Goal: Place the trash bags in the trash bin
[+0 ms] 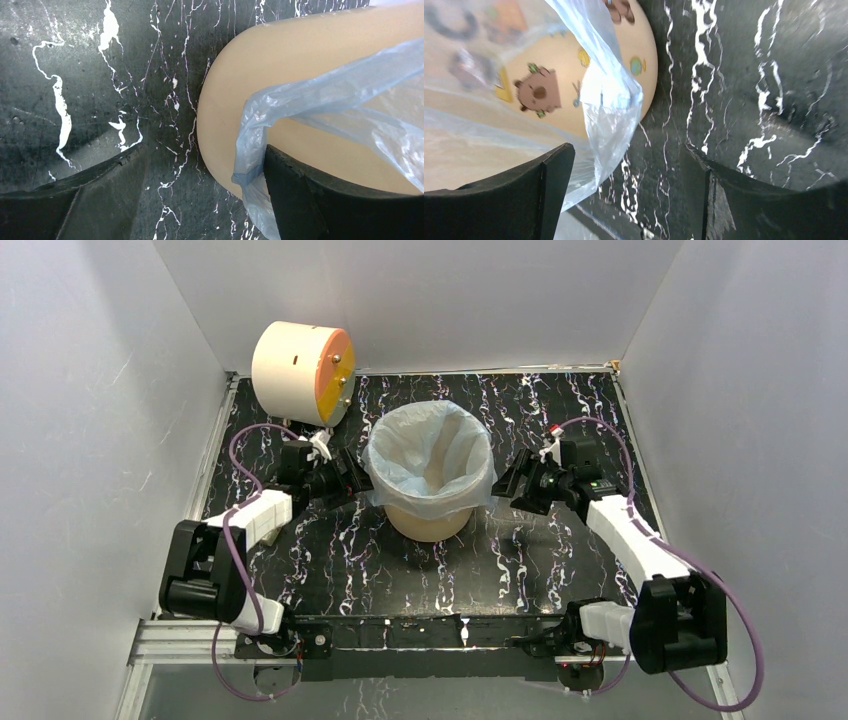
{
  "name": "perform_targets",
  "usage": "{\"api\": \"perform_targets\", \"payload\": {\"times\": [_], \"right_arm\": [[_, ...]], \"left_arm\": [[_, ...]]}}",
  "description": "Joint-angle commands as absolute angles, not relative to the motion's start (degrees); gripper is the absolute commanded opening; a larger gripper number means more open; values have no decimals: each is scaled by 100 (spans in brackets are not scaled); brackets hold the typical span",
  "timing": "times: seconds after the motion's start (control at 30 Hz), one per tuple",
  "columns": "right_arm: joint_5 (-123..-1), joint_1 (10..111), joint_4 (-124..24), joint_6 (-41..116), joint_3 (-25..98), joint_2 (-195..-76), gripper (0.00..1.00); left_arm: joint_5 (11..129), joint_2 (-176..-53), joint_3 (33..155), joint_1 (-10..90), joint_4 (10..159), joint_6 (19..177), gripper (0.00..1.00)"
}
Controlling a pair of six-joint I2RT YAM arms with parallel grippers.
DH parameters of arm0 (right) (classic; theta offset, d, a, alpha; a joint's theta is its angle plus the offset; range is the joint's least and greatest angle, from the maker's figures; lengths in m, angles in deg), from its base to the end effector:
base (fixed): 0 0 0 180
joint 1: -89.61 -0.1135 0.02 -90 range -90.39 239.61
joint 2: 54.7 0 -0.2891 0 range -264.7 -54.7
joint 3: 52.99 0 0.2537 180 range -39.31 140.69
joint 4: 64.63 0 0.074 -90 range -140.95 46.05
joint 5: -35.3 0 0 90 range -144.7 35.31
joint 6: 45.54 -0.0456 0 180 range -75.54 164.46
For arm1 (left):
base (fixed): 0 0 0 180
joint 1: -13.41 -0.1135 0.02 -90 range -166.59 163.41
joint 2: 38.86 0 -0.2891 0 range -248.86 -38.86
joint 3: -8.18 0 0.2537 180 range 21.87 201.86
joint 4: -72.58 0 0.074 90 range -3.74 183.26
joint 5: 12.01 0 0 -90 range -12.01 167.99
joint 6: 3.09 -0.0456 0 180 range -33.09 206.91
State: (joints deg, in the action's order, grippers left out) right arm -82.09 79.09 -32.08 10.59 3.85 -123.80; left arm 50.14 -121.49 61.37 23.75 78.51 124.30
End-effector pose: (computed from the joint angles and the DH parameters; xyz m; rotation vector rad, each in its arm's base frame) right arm 0.2380 0.0655 0.2490 0.2500 2.4255 0.9287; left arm 0.2884 -0.0743 0.2093 -0.2478 2.2708 -0.9872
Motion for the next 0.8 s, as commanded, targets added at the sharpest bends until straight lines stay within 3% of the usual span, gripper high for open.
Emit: {"api": "perform_targets", "payload": {"times": [0.0, 0.17, 0.33, 0.57, 0.77], "right_arm": [[-7550, 8005, -3753, 811, 607, -12373, 87], [-8971, 8050, -4126, 708, 1319, -13590, 86], [-8988, 8059, -4017, 858, 1860, -14344, 86], [-8568, 8065, -4041, 1054, 2091, -14367, 87], [-9067, 7974, -4207, 874, 2179, -14786, 88]], "left_arm": [[4650, -12406, 6490, 2373, 7711, 12246, 81], [4667, -12625, 6630, 2377, 7600, 12217, 81], [4794, -12672, 6813, 2343, 7748, 12162, 82], [4737, -12641, 6864, 2292, 7511, 12338, 84], [4170, -13069, 6915, 2296, 7095, 12511, 83]]}}
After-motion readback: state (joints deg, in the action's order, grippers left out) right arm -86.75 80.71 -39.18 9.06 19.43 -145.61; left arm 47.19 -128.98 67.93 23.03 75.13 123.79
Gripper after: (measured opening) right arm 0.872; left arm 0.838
